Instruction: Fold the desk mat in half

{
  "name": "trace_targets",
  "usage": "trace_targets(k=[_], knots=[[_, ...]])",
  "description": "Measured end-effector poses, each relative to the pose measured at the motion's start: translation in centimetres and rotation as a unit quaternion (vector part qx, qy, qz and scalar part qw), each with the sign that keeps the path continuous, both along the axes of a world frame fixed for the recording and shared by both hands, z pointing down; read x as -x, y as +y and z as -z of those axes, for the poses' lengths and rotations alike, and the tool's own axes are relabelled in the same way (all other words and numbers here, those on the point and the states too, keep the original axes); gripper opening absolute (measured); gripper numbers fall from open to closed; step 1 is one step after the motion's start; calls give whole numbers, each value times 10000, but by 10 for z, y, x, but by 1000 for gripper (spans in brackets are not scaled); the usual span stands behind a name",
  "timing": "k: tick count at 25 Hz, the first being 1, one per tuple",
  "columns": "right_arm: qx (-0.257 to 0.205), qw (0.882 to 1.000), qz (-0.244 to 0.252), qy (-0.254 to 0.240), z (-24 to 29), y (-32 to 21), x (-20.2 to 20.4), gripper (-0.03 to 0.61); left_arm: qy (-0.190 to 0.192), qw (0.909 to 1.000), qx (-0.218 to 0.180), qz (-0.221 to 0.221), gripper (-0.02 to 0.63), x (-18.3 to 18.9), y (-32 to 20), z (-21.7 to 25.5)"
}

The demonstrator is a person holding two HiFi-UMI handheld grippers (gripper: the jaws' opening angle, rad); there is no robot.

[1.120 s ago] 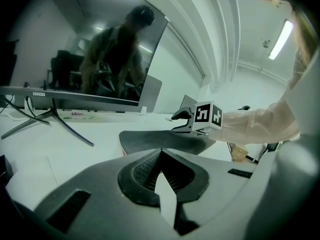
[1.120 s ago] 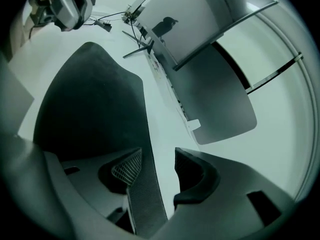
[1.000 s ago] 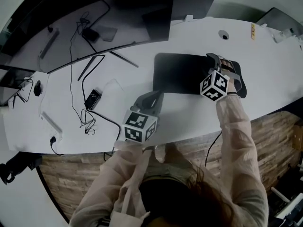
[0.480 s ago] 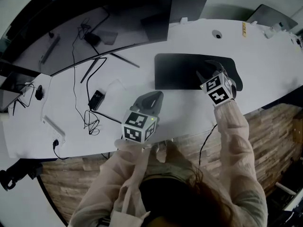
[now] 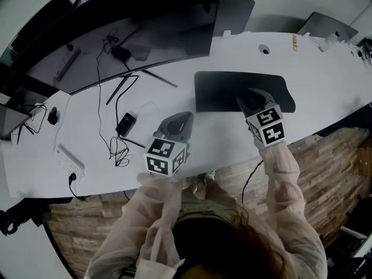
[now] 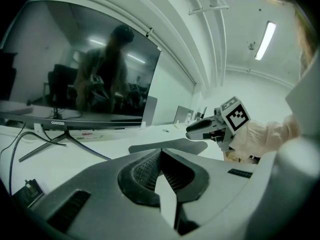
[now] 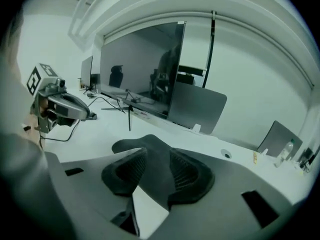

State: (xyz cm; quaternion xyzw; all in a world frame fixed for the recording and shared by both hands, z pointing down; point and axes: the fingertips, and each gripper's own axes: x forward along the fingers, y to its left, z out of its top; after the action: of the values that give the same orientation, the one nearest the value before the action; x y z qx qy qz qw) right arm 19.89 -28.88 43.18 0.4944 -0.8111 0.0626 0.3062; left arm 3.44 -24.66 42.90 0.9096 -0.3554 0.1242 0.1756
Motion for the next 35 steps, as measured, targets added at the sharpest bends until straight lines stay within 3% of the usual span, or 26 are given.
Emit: trace_targets(k=[13, 19, 35], knots=[[-278, 9860, -520, -1559, 37, 62, 43, 20, 271, 9995, -120, 46, 25, 19, 16, 19], [-237, 9751, -668, -2100, 34, 91, 46, 15, 403, 9992, 6, -4, 25, 12, 27, 14], [-149, 9741, -547, -2191, 20, 87, 43, 14, 353, 9990, 110, 241, 25, 7, 25, 1]])
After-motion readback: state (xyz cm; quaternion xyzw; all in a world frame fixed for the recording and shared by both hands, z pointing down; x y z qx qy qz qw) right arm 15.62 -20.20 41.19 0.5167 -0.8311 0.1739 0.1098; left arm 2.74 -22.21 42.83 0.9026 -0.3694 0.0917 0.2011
